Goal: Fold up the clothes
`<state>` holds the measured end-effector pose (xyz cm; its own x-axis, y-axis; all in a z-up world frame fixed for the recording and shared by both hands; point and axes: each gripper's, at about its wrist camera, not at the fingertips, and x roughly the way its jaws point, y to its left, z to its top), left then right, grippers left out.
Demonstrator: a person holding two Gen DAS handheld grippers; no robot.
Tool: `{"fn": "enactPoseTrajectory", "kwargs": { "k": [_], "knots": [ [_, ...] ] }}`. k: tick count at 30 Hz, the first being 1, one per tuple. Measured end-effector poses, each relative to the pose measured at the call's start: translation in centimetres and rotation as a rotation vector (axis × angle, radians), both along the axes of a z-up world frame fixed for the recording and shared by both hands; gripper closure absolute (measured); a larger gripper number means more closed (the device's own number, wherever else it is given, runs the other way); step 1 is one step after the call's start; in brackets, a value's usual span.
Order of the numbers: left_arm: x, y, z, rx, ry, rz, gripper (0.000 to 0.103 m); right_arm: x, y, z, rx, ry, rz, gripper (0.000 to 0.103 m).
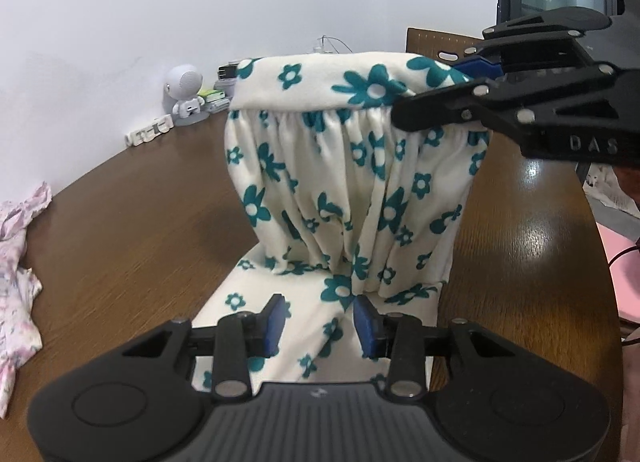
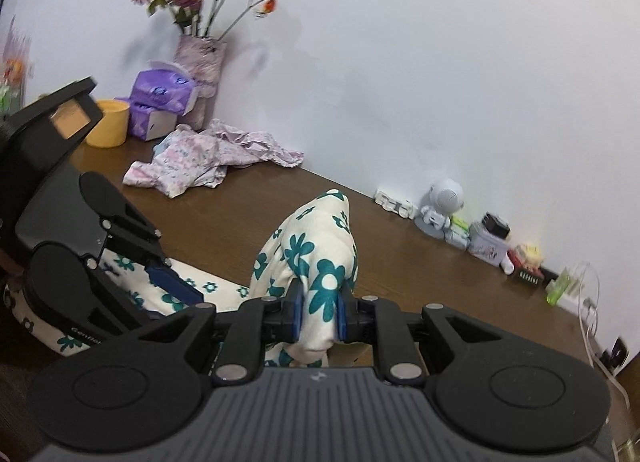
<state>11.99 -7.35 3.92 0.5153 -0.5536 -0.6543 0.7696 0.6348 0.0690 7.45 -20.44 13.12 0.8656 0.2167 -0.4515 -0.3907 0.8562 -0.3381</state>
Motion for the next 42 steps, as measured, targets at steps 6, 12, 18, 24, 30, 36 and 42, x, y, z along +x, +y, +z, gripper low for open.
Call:
{"fn": "enactPoseTrajectory", "kwargs": {
  "k": [6,12,18,24,30,36,42],
  "knots": [
    [-0.7,2.2,1.0,-0.005,-0.021,0.013,0.067,-1.2,3.1,-0.5,-0.106,-0.028,0.041,0.087],
    [-1.7,6.1,1.7,-0.023,-0.033,0.082,0.066,-2.2,5.5,-1.2,-0.185,-0.035,0.083,0.087],
    [-1.9,8.7,3.2,-0.069,-0.053,0.131,0.066,-3.2,7.7,-2.5,-0.226,-0.026,0.142,0.086],
    [-2.2,9.9,5.2,-0.131,-0.092,0.141,0.065,-3.8,9.4,-4.0,-0.231,0.021,0.211,0.085],
    [-2.0,8.9,6.0,-0.208,-0.093,0.137,0.067,-4.3,10.6,-5.6,-0.234,0.065,0.265,0.084],
    [-0.9,6.2,4.4,-0.17,-0.037,0.128,0.078,-4.0,11.4,-6.5,-0.205,0.09,0.285,0.08],
    [0.4,6.3,2.5,-0.163,0.027,0.142,0.077,-4.0,8.9,-4.9,-0.017,0.199,0.331,0.065]
  ]
}}
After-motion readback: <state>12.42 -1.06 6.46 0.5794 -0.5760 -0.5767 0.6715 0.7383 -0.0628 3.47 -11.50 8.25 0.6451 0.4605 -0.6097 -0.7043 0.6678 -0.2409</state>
